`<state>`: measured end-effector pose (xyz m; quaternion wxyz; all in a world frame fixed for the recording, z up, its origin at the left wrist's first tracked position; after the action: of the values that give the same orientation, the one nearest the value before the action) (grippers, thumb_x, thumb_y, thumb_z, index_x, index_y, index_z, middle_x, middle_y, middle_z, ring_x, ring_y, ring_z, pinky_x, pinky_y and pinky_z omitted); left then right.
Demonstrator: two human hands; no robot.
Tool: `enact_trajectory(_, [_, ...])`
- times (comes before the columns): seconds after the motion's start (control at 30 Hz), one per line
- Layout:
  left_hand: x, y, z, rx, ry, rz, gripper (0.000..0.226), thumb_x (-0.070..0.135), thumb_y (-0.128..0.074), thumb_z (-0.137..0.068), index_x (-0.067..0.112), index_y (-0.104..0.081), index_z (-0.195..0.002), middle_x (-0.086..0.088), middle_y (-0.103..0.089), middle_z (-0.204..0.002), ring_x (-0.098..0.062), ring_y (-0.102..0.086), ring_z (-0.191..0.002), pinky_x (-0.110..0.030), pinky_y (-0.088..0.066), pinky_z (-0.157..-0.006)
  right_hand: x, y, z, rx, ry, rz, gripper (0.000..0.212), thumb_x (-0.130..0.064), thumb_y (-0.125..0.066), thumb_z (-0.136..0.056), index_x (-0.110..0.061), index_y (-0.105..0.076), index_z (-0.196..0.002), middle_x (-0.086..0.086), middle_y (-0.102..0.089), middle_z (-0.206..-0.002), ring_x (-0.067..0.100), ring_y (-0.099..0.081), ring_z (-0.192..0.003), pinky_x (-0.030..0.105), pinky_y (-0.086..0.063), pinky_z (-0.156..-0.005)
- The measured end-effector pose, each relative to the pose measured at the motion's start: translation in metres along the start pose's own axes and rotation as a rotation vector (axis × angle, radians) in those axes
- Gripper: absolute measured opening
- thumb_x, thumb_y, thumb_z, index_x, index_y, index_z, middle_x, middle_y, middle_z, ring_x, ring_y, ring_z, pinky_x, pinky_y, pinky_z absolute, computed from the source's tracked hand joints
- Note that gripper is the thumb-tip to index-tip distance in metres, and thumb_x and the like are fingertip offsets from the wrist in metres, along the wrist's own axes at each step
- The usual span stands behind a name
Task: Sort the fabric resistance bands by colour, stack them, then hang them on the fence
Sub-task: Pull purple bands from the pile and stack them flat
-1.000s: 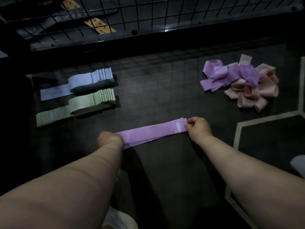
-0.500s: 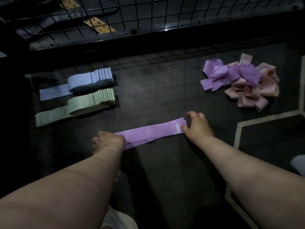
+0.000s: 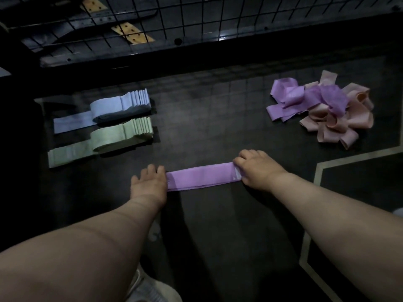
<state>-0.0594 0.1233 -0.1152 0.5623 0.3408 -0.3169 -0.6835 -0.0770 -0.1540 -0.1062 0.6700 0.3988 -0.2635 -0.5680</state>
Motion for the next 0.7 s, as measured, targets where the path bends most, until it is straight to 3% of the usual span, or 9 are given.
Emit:
enact_trajectory(0.1, [-0.002,0.003,0.001,0.015,-0.004,0.004,0.039,0.023,-0.054,-0.089,0.023,-0.041,-0.125,-0.007,-0.04,-0.129,-0.027,-0.042,-0.126,-0.045,-0.035,-0.102,0.004,-0.004,0.004,0.006,-0.022,-0.021,0.046,-0.028,-0.058,-0.088,-0.022,-0.048,-0.133,0.004,-0.041,-0.132,0.025,-0.043,-0.122,0.034,-0.034,-0.103])
enact_trajectory(0.2, [-0.003,0.003,0.004,-0.013,0.069,0.133,0.064,0.039,-0.071,-0.072,0.026,-0.039,-0.126,-0.006,-0.035,-0.13,-0.027,-0.038,-0.126,-0.045,-0.035,-0.101,0.01,-0.006,0.011,0.037,-0.14,-0.237,0.069,-0.031,-0.065,-0.082,-0.021,-0.038,-0.144,0.006,-0.033,-0.139,0.028,-0.038,-0.128,0.036,-0.031,-0.109])
enact_trajectory(0.27, [-0.003,0.006,0.007,0.005,0.119,0.208,0.068,0.042,-0.071,-0.07,0.026,-0.039,-0.128,-0.006,-0.033,-0.132,-0.029,-0.036,-0.127,-0.044,-0.034,-0.101,0.013,-0.01,0.017,0.02,-0.176,-0.309,0.082,-0.031,-0.068,-0.079,-0.02,-0.029,-0.15,0.005,-0.024,-0.146,0.029,-0.031,-0.135,0.037,-0.027,-0.113])
enact_trajectory(0.43, [0.009,0.001,0.008,0.096,-0.094,0.066,0.06,0.032,-0.066,-0.08,0.035,-0.037,-0.133,0.0,-0.035,-0.134,-0.023,-0.036,-0.126,-0.043,-0.035,-0.1,0.01,-0.013,0.018,-0.004,-0.087,-0.163,0.074,-0.015,-0.057,-0.089,-0.022,-0.023,-0.154,0.001,-0.022,-0.157,0.022,-0.023,-0.144,0.033,-0.017,-0.115])
enact_trajectory(0.6, [0.012,0.0,0.007,0.04,-0.026,0.079,0.034,0.02,-0.052,-0.09,0.028,-0.046,-0.122,-0.005,-0.042,-0.128,-0.026,-0.041,-0.125,-0.044,-0.035,-0.101,0.006,-0.01,0.009,0.036,-0.086,-0.134,0.063,-0.01,-0.05,-0.095,-0.023,-0.027,-0.152,0.002,-0.028,-0.156,0.023,-0.028,-0.142,0.032,-0.021,-0.113])
enact_trajectory(0.7, [0.01,0.001,0.005,0.013,0.016,0.075,0.034,0.02,-0.053,-0.09,0.026,-0.046,-0.123,-0.007,-0.041,-0.128,-0.027,-0.041,-0.125,-0.045,-0.035,-0.101,0.008,-0.008,0.01,0.045,-0.093,-0.163,0.069,-0.013,-0.057,-0.092,-0.022,-0.026,-0.153,0.001,-0.024,-0.158,0.024,-0.027,-0.143,0.033,-0.022,-0.114])
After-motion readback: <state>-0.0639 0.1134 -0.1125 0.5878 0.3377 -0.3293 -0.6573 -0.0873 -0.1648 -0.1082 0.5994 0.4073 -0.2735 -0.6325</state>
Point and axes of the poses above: each hand's wrist, its own z-axis away from the middle knuckle, its own y-axis out of the back of the hand, x = y × z, the point moved 4 cm from there along -z, towards the middle knuckle
